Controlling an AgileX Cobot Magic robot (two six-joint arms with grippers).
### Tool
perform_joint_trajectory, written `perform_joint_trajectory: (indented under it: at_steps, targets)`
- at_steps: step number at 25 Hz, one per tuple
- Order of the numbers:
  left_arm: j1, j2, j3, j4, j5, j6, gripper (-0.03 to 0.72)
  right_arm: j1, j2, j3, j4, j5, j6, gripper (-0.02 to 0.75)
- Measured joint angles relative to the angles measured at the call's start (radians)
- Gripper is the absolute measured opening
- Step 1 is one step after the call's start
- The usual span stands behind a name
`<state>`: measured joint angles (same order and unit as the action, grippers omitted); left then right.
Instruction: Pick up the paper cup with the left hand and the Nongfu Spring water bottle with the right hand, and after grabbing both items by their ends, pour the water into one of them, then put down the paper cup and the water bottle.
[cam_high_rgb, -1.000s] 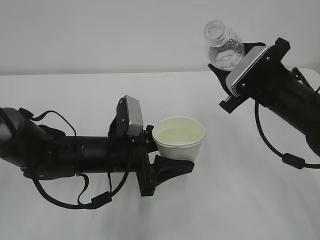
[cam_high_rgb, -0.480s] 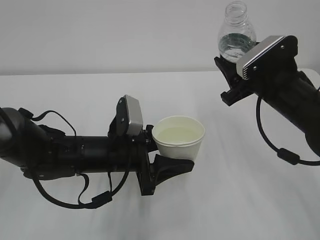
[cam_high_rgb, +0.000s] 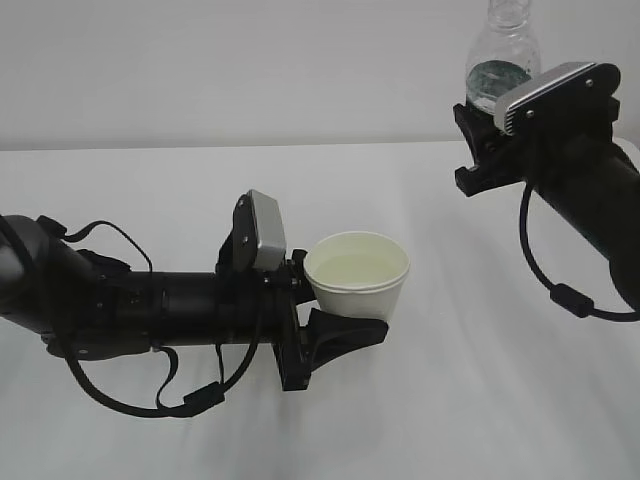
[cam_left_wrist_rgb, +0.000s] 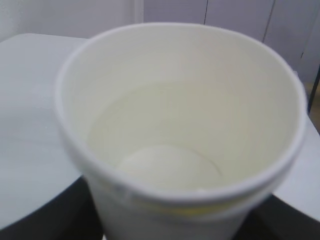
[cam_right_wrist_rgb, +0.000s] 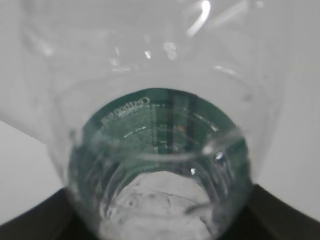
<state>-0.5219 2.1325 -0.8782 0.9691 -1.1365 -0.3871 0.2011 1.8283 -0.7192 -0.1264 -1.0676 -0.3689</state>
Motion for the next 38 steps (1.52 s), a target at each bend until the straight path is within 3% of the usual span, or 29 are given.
perform_joint_trajectory:
  at_steps: [17,29,38]
  targets:
    - [0.000,0.000,0.000,-0.007,0.000,0.000,0.450,0.000,0.000,0.000,0.302,0.057,0.002,0.448]
    - [0.000,0.000,0.000,-0.008,0.000,0.000,0.450,0.000,0.000,0.000,0.332,0.199,0.004,0.447]
    - [0.000,0.000,0.000,-0.008,0.001,0.000,0.450,0.000,0.089,0.000,0.332,0.199,0.004,0.447]
